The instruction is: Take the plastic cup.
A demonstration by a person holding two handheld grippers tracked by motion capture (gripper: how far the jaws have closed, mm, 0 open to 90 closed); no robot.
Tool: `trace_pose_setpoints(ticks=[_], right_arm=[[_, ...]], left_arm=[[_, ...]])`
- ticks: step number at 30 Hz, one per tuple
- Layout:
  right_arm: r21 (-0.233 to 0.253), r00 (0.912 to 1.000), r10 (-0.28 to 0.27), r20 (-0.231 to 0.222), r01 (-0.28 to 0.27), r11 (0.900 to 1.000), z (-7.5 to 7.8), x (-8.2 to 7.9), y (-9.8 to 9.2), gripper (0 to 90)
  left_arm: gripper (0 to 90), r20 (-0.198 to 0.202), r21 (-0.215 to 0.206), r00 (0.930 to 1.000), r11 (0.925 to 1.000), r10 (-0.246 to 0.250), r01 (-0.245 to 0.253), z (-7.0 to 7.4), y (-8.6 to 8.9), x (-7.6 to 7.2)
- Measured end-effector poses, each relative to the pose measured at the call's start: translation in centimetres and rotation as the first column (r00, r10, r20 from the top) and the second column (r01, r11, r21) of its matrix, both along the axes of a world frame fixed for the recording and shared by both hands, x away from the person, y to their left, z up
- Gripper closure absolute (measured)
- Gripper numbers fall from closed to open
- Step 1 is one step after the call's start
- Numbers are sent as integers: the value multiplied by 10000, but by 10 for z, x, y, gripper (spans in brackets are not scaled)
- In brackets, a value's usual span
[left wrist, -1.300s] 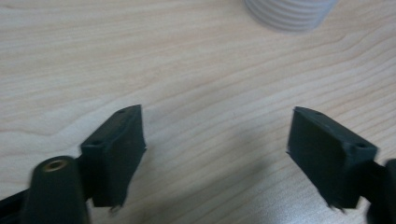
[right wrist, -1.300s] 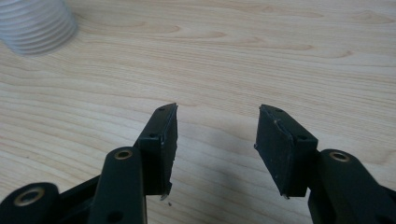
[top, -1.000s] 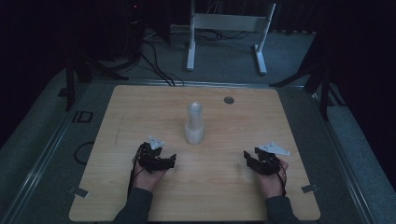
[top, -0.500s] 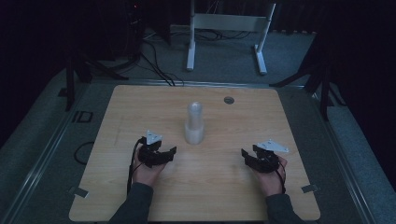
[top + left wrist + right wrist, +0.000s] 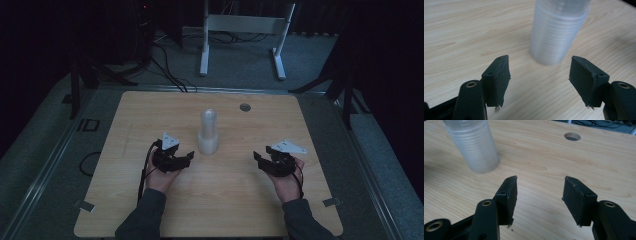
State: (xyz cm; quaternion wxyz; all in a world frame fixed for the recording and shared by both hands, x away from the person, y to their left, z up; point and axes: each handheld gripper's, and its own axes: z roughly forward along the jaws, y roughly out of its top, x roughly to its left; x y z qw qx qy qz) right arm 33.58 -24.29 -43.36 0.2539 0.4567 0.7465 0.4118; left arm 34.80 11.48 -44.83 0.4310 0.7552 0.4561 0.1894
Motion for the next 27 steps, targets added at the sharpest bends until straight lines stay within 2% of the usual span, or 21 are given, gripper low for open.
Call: trace_pose_setpoints(ticks=[12,19,27], right_arm=[[0,9992,346,174,-346,9994,14,8,12,446],[21,9985,473,262,-474,9989,20,12,17,440],[66,9971,621,440,-625,9980,29,18,25,411]], left_arm=[[313,187,124,9991,9992,-372,369,1,-10,7],[310,369,189,9958,9963,-842,836,1,-24,14],[280,496,406,9955,9961,-805,785,-3,-37,23]])
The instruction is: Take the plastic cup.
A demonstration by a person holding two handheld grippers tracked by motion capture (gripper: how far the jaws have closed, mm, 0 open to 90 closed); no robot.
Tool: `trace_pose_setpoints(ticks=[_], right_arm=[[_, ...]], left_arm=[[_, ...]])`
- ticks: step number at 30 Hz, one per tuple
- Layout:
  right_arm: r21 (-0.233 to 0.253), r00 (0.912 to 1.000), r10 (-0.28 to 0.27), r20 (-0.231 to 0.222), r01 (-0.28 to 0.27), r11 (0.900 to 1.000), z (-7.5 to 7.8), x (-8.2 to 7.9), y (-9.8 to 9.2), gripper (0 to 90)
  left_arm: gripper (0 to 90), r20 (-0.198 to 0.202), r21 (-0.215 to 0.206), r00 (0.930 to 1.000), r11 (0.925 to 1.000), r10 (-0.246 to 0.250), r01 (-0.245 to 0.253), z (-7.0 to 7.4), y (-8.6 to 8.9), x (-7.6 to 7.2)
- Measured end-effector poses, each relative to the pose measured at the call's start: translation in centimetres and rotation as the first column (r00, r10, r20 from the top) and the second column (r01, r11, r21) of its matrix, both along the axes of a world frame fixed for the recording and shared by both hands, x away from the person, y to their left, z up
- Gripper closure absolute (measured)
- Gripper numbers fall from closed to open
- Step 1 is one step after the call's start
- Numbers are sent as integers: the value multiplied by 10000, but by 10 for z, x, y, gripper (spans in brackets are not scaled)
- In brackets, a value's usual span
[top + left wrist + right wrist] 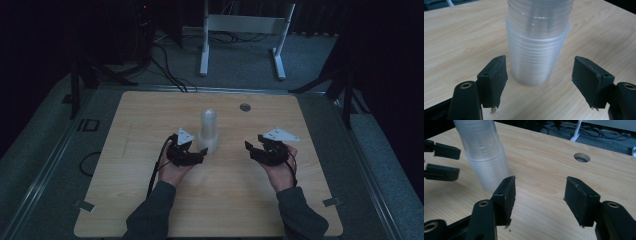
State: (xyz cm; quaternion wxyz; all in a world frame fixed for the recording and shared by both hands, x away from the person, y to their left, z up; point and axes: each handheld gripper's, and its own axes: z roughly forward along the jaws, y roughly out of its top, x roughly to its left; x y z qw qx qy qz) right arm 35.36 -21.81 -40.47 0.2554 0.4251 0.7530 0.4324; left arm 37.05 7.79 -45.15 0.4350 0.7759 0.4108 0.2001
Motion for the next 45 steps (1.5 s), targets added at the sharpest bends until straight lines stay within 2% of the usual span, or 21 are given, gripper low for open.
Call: trace_pose_setpoints(ticks=[11,16,19,24,28,34,41,45], right_arm=[[35,9993,366,101,-367,9993,12,7,16,384],[82,9983,554,194,-556,9984,18,11,26,384],[53,9970,717,277,-718,9974,21,12,33,385],[43,9953,906,343,-908,9959,24,16,43,407],[148,9938,1044,374,-1050,9944,26,20,49,411],[423,9921,1208,350,-1222,9916,29,26,56,393],[708,9903,1369,240,-1383,9879,29,33,61,390],[812,9890,1463,221,-1476,9857,29,36,63,387]], left_arm=[[268,45,-175,9994,9992,352,-351,-3,0,12],[265,85,-319,9995,9990,319,-316,-4,0,15],[221,44,-507,9995,9983,307,-305,-5,0,16],[192,15,-527,9998,9984,202,-201,-8,-4,19],[183,113,-546,9997,9983,204,-198,-10,-6,22],[171,273,-812,9995,9966,152,-130,-13,-9,26],[166,397,-801,9991,9967,146,-114,-16,-13,30],[165,541,-986,9985,9951,124,-70,-16,-14,30]])
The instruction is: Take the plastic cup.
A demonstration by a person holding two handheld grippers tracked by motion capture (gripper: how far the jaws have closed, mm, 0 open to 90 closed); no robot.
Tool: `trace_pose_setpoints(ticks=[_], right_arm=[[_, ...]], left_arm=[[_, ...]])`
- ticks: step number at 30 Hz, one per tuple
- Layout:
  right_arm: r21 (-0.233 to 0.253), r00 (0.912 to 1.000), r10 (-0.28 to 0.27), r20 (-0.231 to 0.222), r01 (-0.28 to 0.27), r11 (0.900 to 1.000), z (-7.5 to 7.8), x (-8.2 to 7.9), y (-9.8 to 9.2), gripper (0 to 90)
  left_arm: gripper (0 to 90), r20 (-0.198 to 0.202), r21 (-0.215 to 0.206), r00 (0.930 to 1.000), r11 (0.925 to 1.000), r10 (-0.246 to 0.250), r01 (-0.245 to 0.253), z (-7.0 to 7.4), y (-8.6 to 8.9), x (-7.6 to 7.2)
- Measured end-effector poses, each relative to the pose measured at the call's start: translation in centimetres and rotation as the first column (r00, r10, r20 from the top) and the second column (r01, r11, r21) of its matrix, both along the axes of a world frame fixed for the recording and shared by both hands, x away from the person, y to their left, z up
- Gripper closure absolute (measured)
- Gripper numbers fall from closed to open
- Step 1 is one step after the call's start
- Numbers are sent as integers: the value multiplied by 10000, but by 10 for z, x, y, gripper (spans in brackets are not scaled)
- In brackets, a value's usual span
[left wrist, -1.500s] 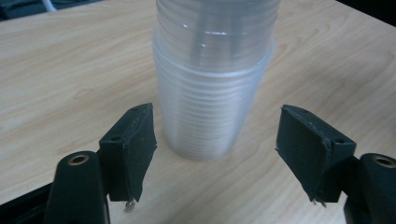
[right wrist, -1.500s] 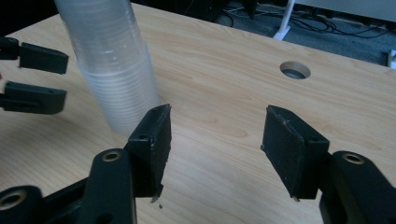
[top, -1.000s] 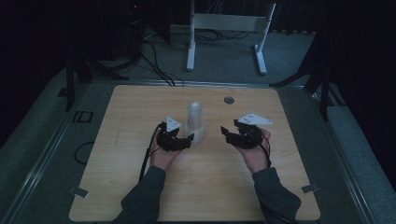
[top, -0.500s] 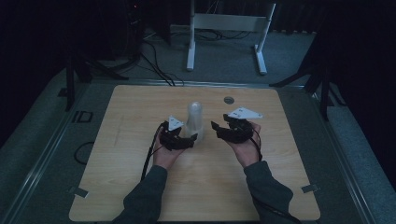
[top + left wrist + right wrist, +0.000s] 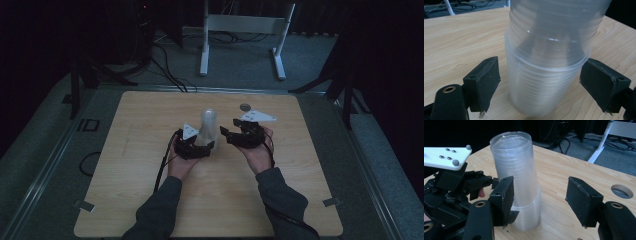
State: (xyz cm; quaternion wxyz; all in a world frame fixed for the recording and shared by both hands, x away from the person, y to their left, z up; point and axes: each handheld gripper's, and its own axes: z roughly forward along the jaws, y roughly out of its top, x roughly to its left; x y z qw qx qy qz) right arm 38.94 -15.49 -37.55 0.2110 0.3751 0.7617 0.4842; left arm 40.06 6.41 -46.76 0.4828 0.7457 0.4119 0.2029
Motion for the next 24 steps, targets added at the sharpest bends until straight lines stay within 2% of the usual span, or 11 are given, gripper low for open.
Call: trace_pose_setpoints(ticks=[10,24], right_arm=[[30,9997,240,-26,-239,9997,1,6,11,376],[57,9980,628,110,-629,9980,3,13,27,386]], left_arm=[[172,189,-62,9998,10000,-29,30,3,-3,3],[202,362,97,9993,9999,-84,81,0,-6,2]])
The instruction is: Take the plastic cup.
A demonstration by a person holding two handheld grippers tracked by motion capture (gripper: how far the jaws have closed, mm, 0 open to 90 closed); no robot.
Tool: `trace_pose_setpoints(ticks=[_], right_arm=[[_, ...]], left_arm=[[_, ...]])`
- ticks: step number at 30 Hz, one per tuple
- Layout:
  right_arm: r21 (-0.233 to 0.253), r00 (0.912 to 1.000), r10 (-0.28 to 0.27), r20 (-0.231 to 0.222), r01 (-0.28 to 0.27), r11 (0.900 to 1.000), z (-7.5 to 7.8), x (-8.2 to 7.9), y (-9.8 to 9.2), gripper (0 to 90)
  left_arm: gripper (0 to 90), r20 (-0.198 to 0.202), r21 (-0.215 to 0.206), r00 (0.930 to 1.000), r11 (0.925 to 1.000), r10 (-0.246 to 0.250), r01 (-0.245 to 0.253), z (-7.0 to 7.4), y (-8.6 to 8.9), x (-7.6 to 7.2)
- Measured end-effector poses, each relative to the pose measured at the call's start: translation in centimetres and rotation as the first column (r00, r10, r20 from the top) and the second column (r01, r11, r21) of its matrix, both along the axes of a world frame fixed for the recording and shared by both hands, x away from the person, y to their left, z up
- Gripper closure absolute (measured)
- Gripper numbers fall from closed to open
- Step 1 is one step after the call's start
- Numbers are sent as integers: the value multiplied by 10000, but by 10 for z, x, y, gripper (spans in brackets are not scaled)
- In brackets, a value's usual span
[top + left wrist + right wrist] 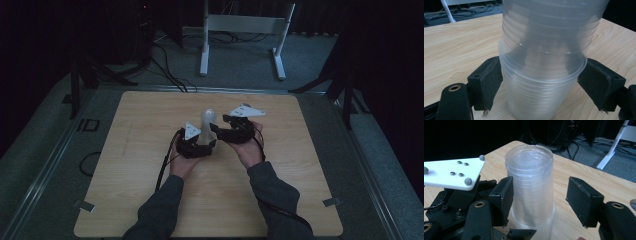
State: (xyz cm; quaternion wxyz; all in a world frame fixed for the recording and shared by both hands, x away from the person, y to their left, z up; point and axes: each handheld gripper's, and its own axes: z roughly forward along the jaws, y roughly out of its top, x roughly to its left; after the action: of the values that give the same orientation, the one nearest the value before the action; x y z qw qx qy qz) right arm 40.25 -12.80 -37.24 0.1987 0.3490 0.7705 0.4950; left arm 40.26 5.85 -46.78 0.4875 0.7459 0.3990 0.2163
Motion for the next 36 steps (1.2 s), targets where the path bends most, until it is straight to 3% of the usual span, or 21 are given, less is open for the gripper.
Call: trace_pose_setpoints(ticks=[24,36], right_arm=[[-142,9997,196,161,-194,9997,0,18,28,344],[-238,9997,217,145,-213,9995,1,21,30,391]], left_arm=[[203,419,54,9991,10000,55,-57,-2,-1,-2],[179,467,-65,9986,9996,262,-260,-4,-7,1]])
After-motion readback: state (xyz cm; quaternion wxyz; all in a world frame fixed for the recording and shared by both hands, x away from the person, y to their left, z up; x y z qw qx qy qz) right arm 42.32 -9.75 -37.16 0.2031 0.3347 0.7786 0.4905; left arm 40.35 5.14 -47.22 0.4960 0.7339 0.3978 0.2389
